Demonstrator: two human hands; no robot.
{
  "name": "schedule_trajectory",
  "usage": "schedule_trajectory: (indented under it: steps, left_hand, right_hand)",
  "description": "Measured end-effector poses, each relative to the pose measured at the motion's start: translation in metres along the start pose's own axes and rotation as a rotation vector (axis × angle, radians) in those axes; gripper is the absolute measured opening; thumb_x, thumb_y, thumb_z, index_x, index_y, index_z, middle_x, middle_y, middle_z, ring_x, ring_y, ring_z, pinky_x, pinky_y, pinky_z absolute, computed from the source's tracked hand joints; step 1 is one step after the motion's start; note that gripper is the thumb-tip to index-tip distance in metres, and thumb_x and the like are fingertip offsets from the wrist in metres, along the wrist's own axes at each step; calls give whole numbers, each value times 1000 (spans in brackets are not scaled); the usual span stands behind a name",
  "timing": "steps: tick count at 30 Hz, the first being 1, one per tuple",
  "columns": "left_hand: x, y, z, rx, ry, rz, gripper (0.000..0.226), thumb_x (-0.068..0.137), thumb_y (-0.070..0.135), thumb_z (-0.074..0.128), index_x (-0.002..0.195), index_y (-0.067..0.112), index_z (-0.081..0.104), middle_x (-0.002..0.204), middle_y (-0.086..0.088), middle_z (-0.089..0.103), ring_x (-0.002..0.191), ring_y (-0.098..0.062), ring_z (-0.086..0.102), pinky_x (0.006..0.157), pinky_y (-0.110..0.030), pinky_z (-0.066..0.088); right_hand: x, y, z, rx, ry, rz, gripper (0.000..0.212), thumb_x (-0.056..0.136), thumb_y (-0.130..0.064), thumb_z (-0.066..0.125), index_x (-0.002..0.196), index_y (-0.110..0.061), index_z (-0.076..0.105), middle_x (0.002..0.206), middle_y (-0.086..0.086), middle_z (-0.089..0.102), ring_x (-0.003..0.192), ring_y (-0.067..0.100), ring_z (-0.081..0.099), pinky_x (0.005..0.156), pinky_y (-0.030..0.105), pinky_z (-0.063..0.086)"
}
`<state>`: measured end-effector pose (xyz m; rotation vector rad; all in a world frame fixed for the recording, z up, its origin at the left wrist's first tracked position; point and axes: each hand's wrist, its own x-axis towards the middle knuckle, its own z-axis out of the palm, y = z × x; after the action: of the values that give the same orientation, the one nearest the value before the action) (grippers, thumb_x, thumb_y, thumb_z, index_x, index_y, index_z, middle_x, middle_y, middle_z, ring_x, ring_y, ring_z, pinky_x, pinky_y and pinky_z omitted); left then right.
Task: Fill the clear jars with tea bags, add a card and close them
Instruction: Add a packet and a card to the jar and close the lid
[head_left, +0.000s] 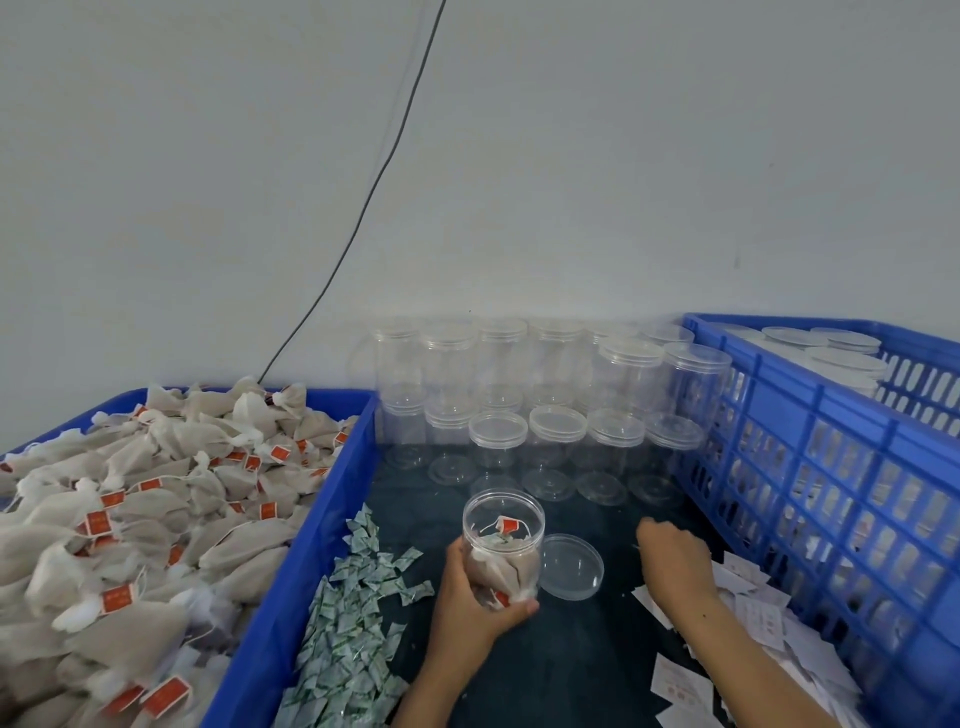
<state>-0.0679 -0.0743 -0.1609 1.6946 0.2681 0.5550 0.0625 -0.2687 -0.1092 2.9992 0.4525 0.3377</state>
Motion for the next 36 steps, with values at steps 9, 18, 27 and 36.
schedule_trajectory:
  steps: [9,18,27,36]
  left_hand:
    - [-2,1,-1,-3,19,17,80,54,13,94,119,23,48,109,2,64,92,-2,64,77,-17,52]
    - [-1,-5,1,17,39,7,83,46,28,93,116,31,48,105,3,65,90,-6,65,75,-24,55]
    - [-1,-6,0,5,32,-5,81,47,24,93,114,34,48,100,7,67,82,-1,65,67,-16,51]
    - [-6,1,-1,-13,98,73,91,47,12,94,123,31,47,116,6,61,107,-5,59,89,-23,52]
  right_hand:
    - [-13,-56,-90,960,570,-277,6,88,-13,67,93,-13,63,86,-11,61,76,2,57,63,13,47]
    - [-17,-88,-84,461,417,-719,6,87,-16,69,92,-18,67,88,-6,70,79,8,62,82,23,45]
    - [-6,-97,-98,560,-194,-607,6,91,-21,64,96,-22,67,86,-6,73,79,3,67,84,24,51]
    - [-1,-54,-49,1287,396,21,20,94,-5,55,107,-19,58,98,-8,66,94,6,63,82,23,49]
